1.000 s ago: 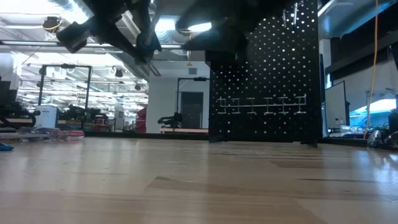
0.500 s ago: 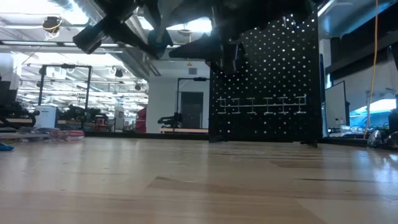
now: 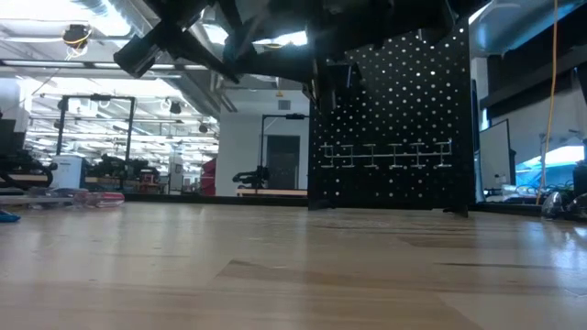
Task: Hang tools onto peg board
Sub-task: Hang the bottom blue screwdriver on the black pegboard
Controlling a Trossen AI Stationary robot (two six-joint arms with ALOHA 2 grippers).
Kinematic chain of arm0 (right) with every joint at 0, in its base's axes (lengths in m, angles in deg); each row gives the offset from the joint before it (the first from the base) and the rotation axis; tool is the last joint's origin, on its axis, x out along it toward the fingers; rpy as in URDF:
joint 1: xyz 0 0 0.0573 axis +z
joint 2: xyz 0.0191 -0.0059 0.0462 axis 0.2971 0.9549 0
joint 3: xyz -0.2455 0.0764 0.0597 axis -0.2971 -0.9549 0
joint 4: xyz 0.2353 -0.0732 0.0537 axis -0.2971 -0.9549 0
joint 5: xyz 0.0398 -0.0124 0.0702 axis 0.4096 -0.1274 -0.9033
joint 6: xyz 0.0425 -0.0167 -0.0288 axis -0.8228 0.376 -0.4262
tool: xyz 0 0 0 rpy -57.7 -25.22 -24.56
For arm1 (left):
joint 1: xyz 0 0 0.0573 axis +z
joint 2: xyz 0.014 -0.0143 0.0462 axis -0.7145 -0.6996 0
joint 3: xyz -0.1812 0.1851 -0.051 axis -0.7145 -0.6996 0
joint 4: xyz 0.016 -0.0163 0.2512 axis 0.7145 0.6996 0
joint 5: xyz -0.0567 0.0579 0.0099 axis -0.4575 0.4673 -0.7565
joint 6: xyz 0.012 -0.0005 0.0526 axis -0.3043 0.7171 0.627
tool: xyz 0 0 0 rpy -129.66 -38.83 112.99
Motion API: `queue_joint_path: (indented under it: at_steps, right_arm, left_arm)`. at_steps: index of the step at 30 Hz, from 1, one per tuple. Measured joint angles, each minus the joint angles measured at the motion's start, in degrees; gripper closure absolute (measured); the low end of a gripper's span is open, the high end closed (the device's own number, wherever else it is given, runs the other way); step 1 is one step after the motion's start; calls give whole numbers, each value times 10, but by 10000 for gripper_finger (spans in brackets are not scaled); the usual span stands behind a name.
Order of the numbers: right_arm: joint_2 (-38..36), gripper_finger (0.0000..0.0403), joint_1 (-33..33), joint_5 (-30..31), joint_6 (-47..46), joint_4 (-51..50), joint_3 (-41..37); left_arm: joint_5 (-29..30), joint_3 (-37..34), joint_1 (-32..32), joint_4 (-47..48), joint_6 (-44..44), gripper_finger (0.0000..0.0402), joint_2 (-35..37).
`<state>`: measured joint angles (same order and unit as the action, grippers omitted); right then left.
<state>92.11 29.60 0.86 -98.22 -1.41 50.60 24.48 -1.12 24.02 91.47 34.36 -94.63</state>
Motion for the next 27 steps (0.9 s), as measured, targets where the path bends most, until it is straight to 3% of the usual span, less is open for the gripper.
queue_joint_path:
  at_steps: [7,13,20,27]
  right_arm:
    - [1,360,0,5,-2,-19,-3]
    - [1,371,-1,34,6,-25,0]
    - [0,373,0,36,4,-29,0]
    - [-11,373,7,66,2,-45,3]
  left_arm:
    - [3,0,-2,6,30,261,1]
    - [6,0,-2,-4,29,237,0]
    - [165,0,-11,-2,42,235,0]
    - [262,-1,-19,2,-21,237,-1]
